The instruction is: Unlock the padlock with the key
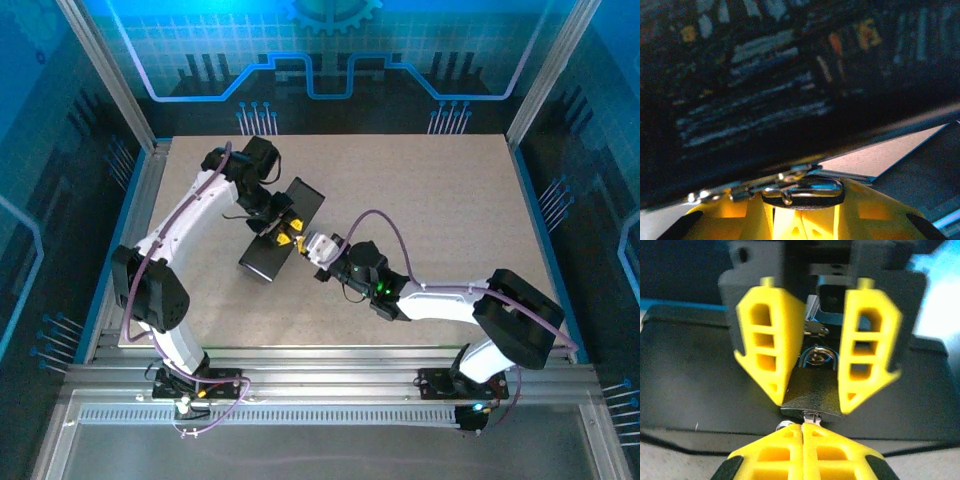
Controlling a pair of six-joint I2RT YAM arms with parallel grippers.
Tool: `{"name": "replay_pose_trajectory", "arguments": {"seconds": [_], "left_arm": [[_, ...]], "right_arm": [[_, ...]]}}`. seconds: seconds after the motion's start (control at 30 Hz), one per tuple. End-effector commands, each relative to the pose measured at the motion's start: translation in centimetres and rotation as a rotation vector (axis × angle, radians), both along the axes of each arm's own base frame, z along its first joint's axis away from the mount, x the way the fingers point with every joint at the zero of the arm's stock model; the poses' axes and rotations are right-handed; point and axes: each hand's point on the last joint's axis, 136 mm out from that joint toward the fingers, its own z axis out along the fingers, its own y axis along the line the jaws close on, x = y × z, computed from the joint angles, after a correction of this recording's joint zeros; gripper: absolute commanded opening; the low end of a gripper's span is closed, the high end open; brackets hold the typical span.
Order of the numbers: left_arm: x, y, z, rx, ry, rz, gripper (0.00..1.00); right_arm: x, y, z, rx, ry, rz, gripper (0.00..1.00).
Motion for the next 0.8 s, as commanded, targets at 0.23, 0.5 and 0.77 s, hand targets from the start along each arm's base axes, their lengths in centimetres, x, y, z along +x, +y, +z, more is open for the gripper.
{"name": "replay_pose_trajectory", "arguments": {"seconds": [0.23, 0.5, 0.77], "left_arm": [[-2.0, -1.1, 1.8, -0.066, 0.046, -0.031, 0.06], [-2.0, -0.5, 1.8, -0.051, 0.037, -0.029, 0.06], [-1.8, -0.5, 1.8, -0.051, 0.033, -0.031, 0.06]], "right_arm": [[4.0, -2.6, -0.4, 0.497, 0.62, -0.11, 0.0], [1.6, -3.0, 0.6, 0.397, 0.579, -0.002, 0.11], [0.2, -3.6, 1.3, 0.29, 0.585, 0.209, 0.2]]}}
